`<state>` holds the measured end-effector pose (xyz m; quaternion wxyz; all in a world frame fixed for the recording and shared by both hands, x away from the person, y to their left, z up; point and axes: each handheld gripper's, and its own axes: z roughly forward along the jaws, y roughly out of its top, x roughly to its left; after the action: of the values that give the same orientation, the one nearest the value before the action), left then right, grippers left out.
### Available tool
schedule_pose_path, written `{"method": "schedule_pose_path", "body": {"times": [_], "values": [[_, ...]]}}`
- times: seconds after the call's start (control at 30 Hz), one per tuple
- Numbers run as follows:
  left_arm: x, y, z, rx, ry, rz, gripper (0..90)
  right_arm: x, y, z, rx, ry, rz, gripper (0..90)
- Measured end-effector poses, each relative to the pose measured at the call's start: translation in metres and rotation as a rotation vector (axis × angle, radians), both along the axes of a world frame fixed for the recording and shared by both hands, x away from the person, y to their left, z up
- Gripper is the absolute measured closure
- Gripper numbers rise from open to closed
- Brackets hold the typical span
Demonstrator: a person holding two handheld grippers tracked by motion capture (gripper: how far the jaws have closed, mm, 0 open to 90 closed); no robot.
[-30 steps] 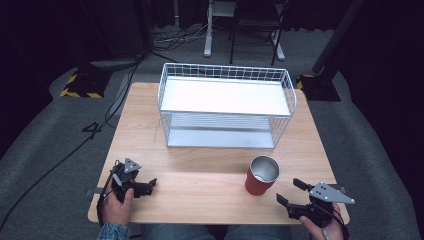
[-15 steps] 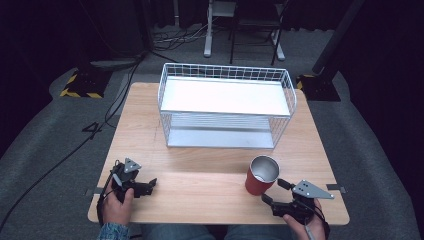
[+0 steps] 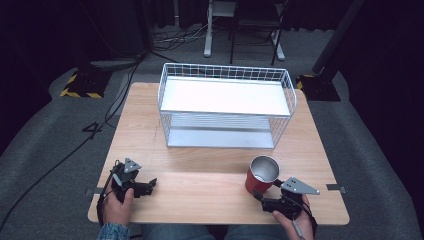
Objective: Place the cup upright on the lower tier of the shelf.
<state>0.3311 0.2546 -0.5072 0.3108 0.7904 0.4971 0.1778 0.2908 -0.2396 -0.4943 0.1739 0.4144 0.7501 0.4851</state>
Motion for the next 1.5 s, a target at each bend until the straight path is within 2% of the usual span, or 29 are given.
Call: {"method": "schedule_pose_path", "body": {"times": [0.17,0.33,0.43,0.6,0.8,1.0,1.13,1.5], "values": [[0.000,0.000,0.000,0.000,0.000,0.000,0.1,0.005,0.007,-0.003,0.008,-0.007,-0.043,15.2],[0.000,0.000,0.000,0.000,0.001,0.001,0.1,0.010,0.011,-0.006,0.028,0.001,-0.055,12.3],[0.000,0.000,0.000,0.000,0.001,-0.001,0.1,0.013,0.016,-0.007,0.028,-0.010,-0.075,11.3],[0.000,0.000,0.000,0.000,0.001,0.000,0.1,0.016,0.019,-0.007,0.013,-0.015,-0.070,11.4],[0.000,0.000,0.000,0.000,0.000,0.000,0.1,0.022,0.020,-0.007,-0.030,-0.013,-0.031,13.5],[0.000,0.000,0.000,0.000,0.000,0.000,0.1,0.022,0.021,-0.006,-0.046,-0.026,-0.035,14.8],[0.000,0.000,0.000,0.000,0.000,0.000,0.1,0.020,0.023,-0.006,-0.069,-0.056,-0.041,15.8],[0.000,0.000,0.000,0.000,0.000,0.000,0.1,0.019,0.024,-0.006,-0.086,-0.071,-0.037,16.4]]}}
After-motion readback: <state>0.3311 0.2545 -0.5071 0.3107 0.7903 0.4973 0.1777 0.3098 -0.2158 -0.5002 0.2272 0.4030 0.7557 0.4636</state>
